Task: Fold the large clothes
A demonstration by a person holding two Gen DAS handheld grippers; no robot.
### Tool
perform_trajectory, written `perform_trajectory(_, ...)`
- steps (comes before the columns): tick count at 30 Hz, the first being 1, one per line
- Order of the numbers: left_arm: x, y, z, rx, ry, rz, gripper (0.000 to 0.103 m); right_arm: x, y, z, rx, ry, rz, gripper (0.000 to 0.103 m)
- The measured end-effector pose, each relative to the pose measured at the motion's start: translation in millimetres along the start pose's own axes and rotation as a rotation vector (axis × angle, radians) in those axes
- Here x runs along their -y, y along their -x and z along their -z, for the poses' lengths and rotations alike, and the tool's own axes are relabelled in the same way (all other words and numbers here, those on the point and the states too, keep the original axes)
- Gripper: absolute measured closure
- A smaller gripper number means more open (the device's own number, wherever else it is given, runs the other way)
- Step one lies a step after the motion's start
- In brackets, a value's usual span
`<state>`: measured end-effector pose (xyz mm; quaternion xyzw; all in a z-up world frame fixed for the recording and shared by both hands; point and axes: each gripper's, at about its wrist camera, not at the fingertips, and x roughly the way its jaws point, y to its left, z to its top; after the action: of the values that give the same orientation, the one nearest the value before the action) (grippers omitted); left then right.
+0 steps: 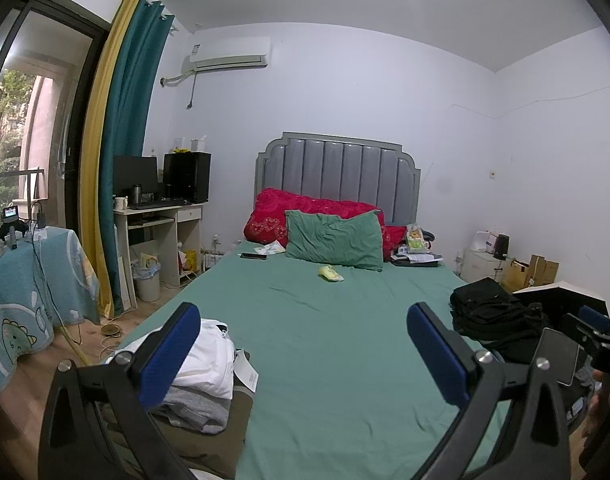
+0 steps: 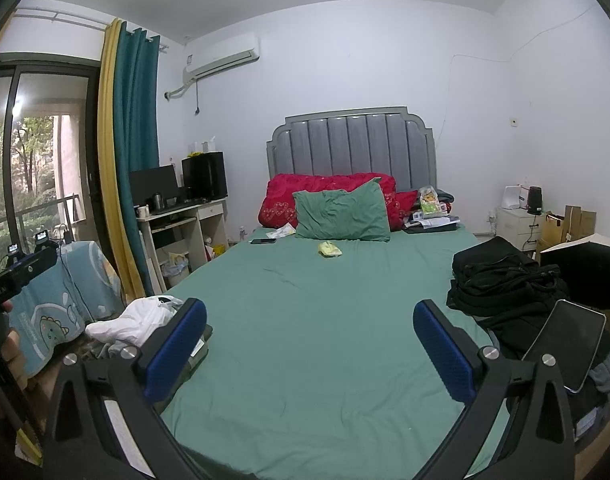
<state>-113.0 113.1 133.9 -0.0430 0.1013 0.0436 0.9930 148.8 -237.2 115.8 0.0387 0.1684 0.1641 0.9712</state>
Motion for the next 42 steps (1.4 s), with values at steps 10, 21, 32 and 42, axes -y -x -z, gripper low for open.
perform_trajectory(10,1.8,1.9,1.5,-0.001,0.000,0.002,0.000,1.6,-0.1,-0.2,-0.001,0.000,-0.001,0.000)
perform_trajectory(21,2.1,1.9,1.1,0.000,0.001,0.002,0.000,2.1,0.1,0.2,-0.002,-0.001,-0.001,0.000)
perform_trajectory(32,2.3,2.6,0.7,0.002,0.000,0.003,0.000,1.6,0.0,-0.6,-0.004,0.000,-0.001,0.000)
perform_trajectory(42,3.1,3.0,1.3,0.000,0.000,0.003,0.000,2.9,-1.0,0.5,-0.007,0.001,-0.002,0.000)
